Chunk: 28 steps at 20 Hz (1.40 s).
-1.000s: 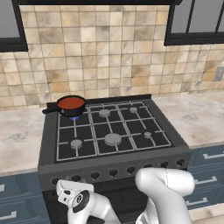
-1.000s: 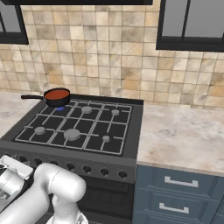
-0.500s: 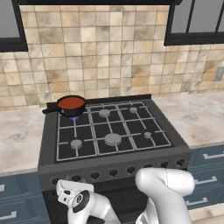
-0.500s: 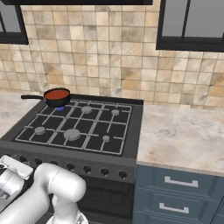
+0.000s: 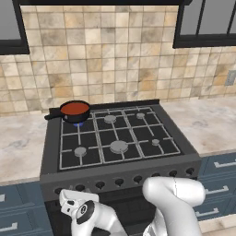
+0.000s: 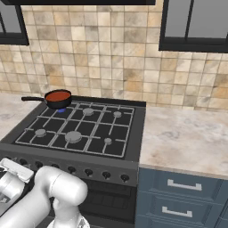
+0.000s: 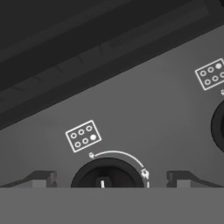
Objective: Wait until the marinara sauce is simmered to a deep red color and then turn off the stove.
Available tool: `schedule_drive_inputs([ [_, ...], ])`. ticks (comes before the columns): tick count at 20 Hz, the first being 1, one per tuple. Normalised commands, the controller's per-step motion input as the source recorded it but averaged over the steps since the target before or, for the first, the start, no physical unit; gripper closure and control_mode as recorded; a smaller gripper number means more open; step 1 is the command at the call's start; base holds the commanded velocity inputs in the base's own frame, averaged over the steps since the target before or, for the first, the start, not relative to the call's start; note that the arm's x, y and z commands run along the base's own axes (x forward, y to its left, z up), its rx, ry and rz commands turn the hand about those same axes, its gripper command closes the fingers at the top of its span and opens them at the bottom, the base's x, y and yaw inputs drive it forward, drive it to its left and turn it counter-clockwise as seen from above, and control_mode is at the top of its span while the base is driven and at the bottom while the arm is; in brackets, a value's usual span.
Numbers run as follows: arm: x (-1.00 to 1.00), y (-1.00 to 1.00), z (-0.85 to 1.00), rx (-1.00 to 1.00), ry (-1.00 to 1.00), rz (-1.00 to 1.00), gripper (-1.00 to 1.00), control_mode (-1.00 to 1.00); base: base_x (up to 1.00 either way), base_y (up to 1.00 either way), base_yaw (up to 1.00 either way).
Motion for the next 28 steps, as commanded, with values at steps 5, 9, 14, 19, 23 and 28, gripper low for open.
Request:
schedule_drive_inputs([
  [5,0.0,0.0,0.0,0.0,0.0,0.0,-1.0,-1.0,0.0,0.0,0.0],
  [9,0.0,0.0,0.0,0.0,0.0,0.0,-1.0,-1.0,0.0,0.0,0.0],
  [14,0.0,0.0,0.0,0.0,0.0,0.0,-1.0,-1.0,0.0,0.0,0.0],
  [19,0.0,0.0,0.0,0.0,0.0,0.0,-1.0,-1.0,0.0,0.0,0.0],
  [23,0.0,0.0,0.0,0.0,0.0,0.0,-1.0,-1.0,0.0,0.0,0.0],
  [28,0.0,0.0,0.0,0.0,0.0,0.0,-1.0,-1.0,0.0,0.0,0.0],
])
